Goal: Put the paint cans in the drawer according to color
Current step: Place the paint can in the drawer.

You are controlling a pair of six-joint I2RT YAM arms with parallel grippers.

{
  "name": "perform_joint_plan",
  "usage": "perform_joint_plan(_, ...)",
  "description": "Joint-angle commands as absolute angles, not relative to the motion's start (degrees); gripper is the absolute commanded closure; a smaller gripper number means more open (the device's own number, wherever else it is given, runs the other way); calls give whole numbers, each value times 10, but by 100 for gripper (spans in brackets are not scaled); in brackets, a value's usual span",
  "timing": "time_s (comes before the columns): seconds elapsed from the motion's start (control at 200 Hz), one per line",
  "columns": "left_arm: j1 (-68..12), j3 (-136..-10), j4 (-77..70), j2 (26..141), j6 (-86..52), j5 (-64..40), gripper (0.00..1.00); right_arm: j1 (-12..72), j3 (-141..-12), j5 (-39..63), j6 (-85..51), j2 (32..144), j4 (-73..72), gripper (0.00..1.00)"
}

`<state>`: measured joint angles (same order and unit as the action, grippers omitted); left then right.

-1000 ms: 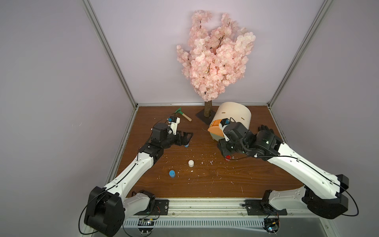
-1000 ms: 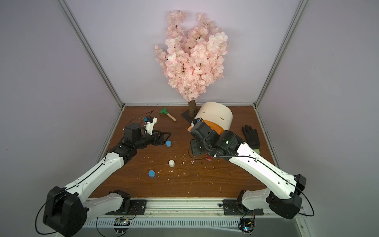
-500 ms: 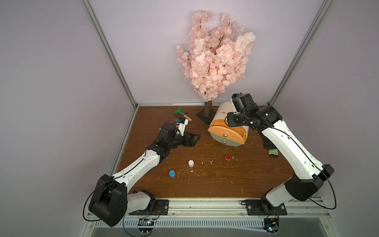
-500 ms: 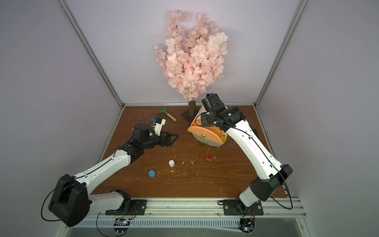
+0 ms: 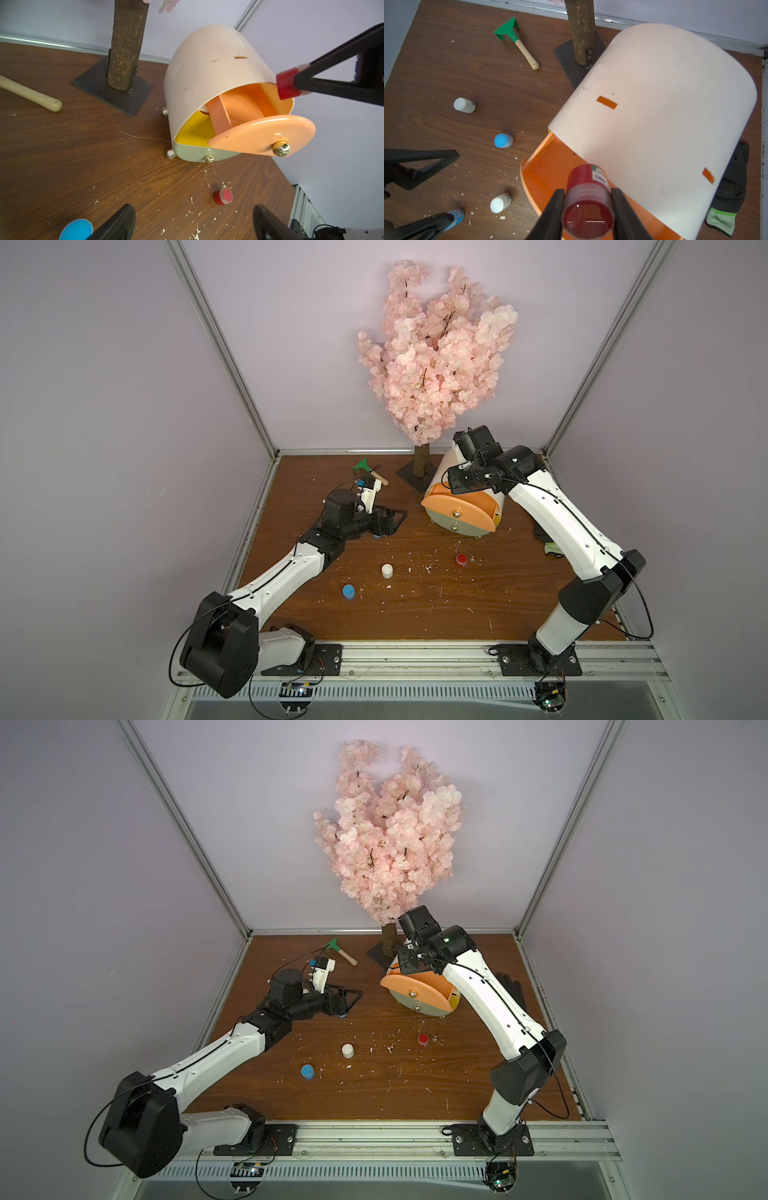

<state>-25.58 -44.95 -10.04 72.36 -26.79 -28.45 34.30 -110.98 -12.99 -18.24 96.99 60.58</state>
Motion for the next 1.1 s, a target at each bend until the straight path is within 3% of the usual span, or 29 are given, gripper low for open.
perform_joint_plan(0.0, -261, -463, -100, 723, -261, -293, 8, 342, -1119, -121, -180, 965, 615, 75)
perform_joint_plan(1.096, -261, -473, -82, 733, -241, -287, 7, 350, -1154, -128, -191, 1010, 679, 71)
